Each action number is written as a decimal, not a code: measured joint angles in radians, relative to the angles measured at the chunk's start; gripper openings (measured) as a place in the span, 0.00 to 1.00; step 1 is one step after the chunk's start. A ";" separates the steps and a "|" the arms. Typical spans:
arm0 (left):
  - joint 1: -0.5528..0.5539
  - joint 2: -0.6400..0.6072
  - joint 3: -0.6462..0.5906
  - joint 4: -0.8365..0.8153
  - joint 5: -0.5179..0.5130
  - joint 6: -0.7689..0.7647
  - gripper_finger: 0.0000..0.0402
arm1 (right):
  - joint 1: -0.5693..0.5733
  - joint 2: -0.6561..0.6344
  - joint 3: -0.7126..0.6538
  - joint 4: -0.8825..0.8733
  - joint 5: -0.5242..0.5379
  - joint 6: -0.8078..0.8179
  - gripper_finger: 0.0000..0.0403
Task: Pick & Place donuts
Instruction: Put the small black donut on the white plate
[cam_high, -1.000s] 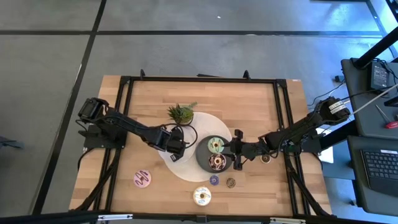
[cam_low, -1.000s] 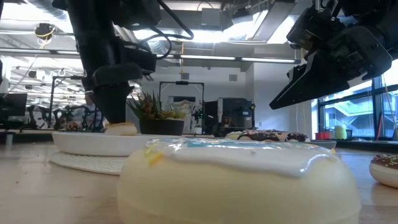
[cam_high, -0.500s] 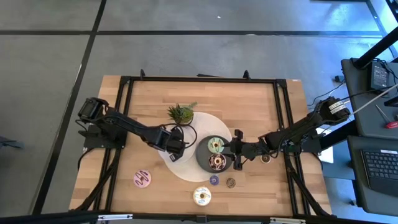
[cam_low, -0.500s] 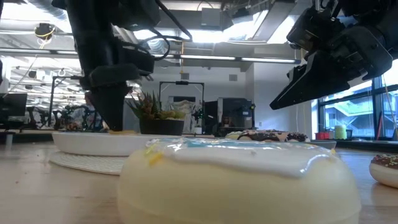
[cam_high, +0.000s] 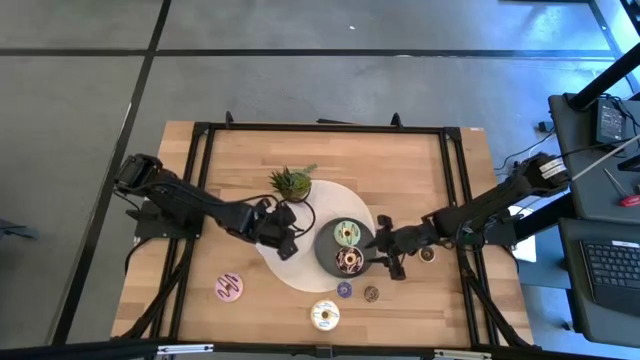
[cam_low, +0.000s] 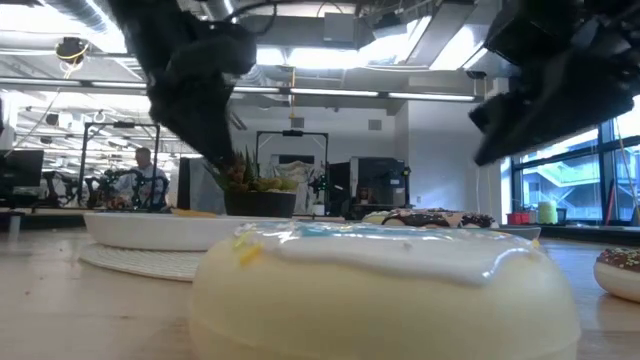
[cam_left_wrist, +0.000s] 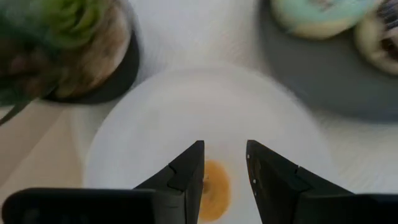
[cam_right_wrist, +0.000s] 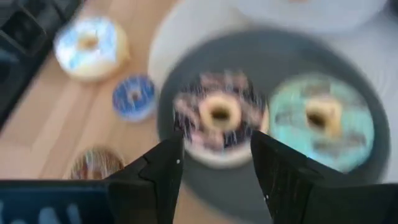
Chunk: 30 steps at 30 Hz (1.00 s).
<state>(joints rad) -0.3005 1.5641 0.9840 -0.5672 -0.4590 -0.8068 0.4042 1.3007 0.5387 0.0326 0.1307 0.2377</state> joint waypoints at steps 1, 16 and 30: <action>-0.004 0.001 0.000 0.029 -0.003 0.017 0.28 | 0.000 -0.016 0.018 -0.087 -0.002 0.035 0.47; -0.027 0.002 0.000 0.185 -0.027 0.152 0.29 | 0.063 -0.059 0.193 -1.041 0.066 0.910 0.47; -0.027 0.002 0.000 0.191 -0.048 0.158 0.28 | 0.169 -0.059 0.139 -1.112 -0.094 1.168 0.47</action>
<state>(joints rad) -0.3275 1.5665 0.9844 -0.3763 -0.5068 -0.6486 0.5733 1.2419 0.6774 -1.0792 0.0366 1.4059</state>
